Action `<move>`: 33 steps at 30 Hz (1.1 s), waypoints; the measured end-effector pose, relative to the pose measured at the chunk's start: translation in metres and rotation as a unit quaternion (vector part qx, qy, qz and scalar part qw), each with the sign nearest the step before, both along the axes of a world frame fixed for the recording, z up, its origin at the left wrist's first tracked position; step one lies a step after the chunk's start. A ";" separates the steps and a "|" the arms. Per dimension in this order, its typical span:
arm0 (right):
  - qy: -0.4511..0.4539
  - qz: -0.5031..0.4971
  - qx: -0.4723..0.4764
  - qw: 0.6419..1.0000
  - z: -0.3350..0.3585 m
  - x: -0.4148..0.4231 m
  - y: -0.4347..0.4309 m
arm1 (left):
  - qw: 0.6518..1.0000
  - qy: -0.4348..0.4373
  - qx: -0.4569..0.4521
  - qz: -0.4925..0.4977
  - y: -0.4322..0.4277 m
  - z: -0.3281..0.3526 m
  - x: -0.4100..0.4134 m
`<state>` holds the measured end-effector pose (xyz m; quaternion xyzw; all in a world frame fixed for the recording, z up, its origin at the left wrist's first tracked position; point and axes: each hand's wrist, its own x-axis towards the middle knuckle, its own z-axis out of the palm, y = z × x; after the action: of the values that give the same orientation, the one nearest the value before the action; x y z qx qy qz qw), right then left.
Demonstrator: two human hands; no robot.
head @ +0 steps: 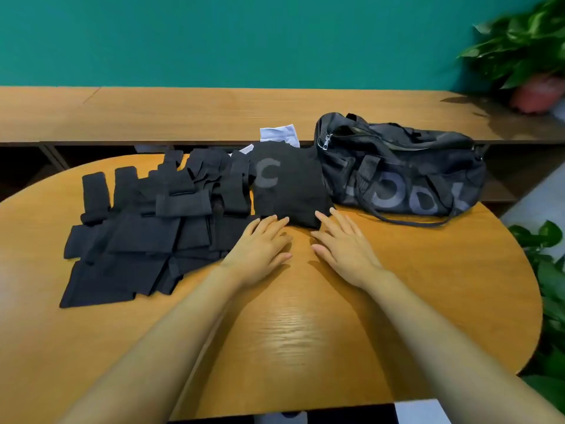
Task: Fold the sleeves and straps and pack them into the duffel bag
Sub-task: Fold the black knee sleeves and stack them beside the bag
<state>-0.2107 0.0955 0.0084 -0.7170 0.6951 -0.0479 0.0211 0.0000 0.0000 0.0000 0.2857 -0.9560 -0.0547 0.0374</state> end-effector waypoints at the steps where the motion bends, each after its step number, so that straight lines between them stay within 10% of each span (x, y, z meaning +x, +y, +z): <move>1: 0.019 -0.005 0.002 1.000 -0.001 -0.003 -0.005 | 1.000 -0.005 -0.004 0.000 -0.004 -0.001 -0.004; 7: 0.060 0.009 0.007 0.998 -0.009 -0.013 -0.013 | 0.999 0.009 -0.026 -0.016 -0.019 -0.010 -0.015; 19: -0.137 0.050 -0.044 0.988 -0.027 0.013 0.075 | 0.991 0.048 -0.116 -0.056 0.055 -0.018 0.025; 33: -0.126 0.027 -0.171 0.977 -0.044 0.060 0.137 | 0.985 0.163 0.045 -0.027 0.145 -0.024 0.070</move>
<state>-0.1510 0.2328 -0.0360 -0.7171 0.6486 -0.2550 -0.0129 0.0700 0.1450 -0.0236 0.2485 -0.9410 -0.1449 0.1781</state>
